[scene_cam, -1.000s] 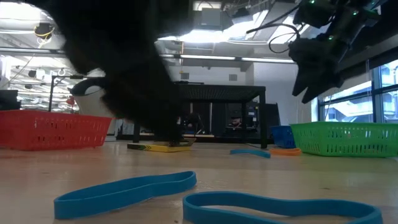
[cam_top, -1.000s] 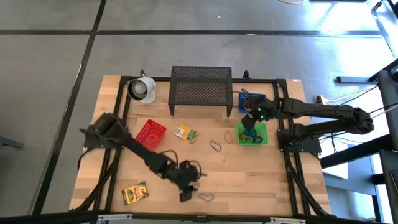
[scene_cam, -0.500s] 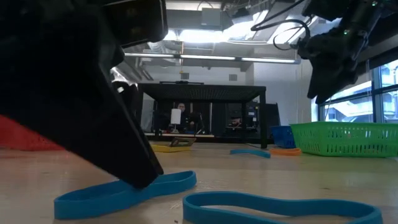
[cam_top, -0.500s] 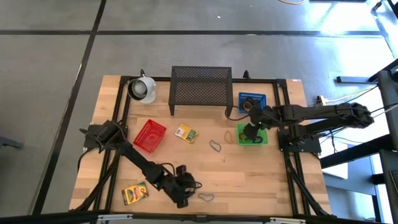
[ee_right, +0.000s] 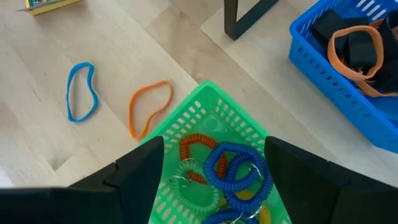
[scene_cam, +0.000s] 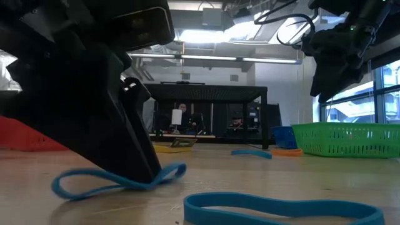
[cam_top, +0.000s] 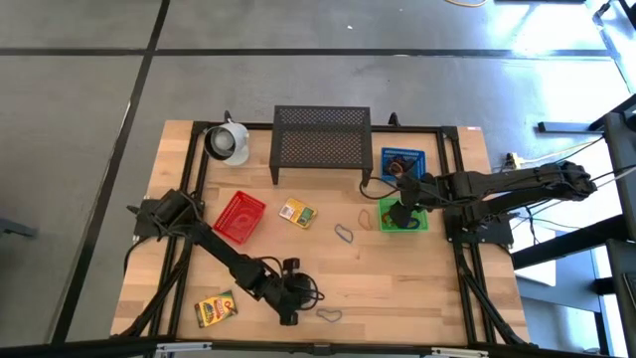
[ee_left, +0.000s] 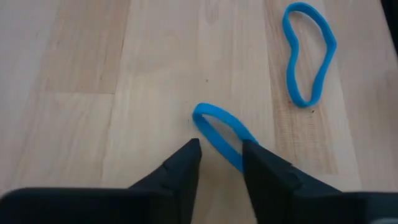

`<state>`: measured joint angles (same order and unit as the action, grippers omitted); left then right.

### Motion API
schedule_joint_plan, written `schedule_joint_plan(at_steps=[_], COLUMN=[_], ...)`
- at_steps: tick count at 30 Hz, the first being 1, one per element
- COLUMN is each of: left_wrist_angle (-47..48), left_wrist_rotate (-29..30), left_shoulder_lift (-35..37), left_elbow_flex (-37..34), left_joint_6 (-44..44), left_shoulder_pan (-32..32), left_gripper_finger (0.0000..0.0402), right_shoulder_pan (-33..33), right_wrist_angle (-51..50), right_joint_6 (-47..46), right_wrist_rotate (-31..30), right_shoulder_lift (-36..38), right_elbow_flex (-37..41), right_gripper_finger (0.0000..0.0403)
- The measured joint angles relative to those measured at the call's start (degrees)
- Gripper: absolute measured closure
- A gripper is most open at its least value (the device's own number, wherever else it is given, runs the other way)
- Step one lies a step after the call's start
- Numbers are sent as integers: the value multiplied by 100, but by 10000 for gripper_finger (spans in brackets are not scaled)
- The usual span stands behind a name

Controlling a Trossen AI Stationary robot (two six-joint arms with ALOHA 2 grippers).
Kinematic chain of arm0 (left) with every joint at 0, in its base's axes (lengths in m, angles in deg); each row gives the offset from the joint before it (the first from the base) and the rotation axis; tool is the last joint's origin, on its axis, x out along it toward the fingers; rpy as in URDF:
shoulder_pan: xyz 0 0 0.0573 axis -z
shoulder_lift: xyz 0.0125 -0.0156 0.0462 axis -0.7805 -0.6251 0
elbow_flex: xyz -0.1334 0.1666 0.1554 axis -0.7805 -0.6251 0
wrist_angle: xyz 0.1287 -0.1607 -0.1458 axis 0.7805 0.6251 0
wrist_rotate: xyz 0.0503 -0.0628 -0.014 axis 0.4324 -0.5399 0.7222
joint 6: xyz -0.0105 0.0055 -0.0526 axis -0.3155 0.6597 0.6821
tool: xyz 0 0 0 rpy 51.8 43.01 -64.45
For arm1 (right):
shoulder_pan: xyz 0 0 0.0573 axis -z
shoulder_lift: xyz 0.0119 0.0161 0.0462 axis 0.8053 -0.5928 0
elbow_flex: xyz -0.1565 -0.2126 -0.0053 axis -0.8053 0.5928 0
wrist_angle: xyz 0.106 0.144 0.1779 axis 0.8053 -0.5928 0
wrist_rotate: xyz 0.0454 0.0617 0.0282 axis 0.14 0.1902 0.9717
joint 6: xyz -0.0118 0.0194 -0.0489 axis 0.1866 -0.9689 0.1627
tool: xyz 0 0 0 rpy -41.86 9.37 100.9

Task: Pick & Place Office Desk Supplies
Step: Put the blue rubber band into the blue bin

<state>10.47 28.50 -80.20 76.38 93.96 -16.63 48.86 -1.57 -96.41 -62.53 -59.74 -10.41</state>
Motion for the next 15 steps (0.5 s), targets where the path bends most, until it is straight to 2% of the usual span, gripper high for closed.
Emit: schedule_joint_plan(at_steps=[7, 10, 15], left_wrist_angle=[-50, -160, -488], left_wrist_rotate=[-278, -206, 381], left_shoulder_lift=[4, 3, 22], left_elbow_flex=[-7, -28, -51], left_joint_6=[90, 266, 379], left_shoulder_pan=[-14, -8, 22], left_gripper_finger=[387, 396, 399], right_shoulder_pan=[-36, -36, -36], right_wrist_angle=[-1, -2, 0], right_joint_6=[-85, -130, -129], right_wrist_rotate=[2, 4, 54], right_shoulder_lift=[1, 0, 2], right_elbow_flex=[0, 0, 0], right_gripper_finger=[124, 124, 124])
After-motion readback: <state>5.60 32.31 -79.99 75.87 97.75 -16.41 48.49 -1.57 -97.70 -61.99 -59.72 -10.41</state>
